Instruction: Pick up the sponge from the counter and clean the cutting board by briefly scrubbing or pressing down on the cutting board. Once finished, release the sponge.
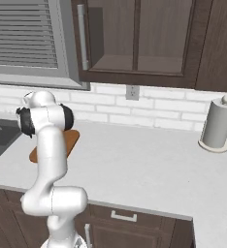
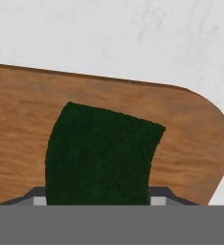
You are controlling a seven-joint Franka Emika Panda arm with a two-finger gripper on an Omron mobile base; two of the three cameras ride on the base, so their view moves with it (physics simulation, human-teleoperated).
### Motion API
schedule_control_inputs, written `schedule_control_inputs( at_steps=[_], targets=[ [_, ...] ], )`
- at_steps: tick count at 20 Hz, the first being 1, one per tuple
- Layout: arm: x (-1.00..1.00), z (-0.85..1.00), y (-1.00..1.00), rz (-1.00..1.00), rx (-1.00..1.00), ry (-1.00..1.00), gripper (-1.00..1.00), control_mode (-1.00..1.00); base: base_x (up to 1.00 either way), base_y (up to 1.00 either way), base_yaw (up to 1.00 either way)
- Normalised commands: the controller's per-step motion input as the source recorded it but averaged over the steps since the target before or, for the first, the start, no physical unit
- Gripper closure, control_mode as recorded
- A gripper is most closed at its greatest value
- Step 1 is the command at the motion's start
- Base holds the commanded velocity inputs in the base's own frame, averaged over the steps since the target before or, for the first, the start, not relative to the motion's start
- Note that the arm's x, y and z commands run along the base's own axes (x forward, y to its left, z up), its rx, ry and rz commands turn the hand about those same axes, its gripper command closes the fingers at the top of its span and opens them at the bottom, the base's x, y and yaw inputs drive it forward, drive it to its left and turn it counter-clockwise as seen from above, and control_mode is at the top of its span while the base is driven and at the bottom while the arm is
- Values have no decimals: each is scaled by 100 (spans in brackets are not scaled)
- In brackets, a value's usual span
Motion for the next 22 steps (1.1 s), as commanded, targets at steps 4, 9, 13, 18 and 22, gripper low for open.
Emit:
schedule_control_inputs(
  at_steps=[4, 9, 13, 18, 22],
  targets=[
    [1, -45, 0, 0, -3, -19, 100, -100, 0, 0, 0],
    [-8, -44, 0, 0, -5, -35, 100, -100, 0, 0, 0],
    [-6, -36, -7, 0, -1, -21, 100, -100, 0, 0, 0],
    [3, -2, -24, 0, 0, 18, 100, -100, 0, 0, 0],
    [1, 0, -23, 0, 0, 16, 100, -100, 0, 0, 0]
  ],
)
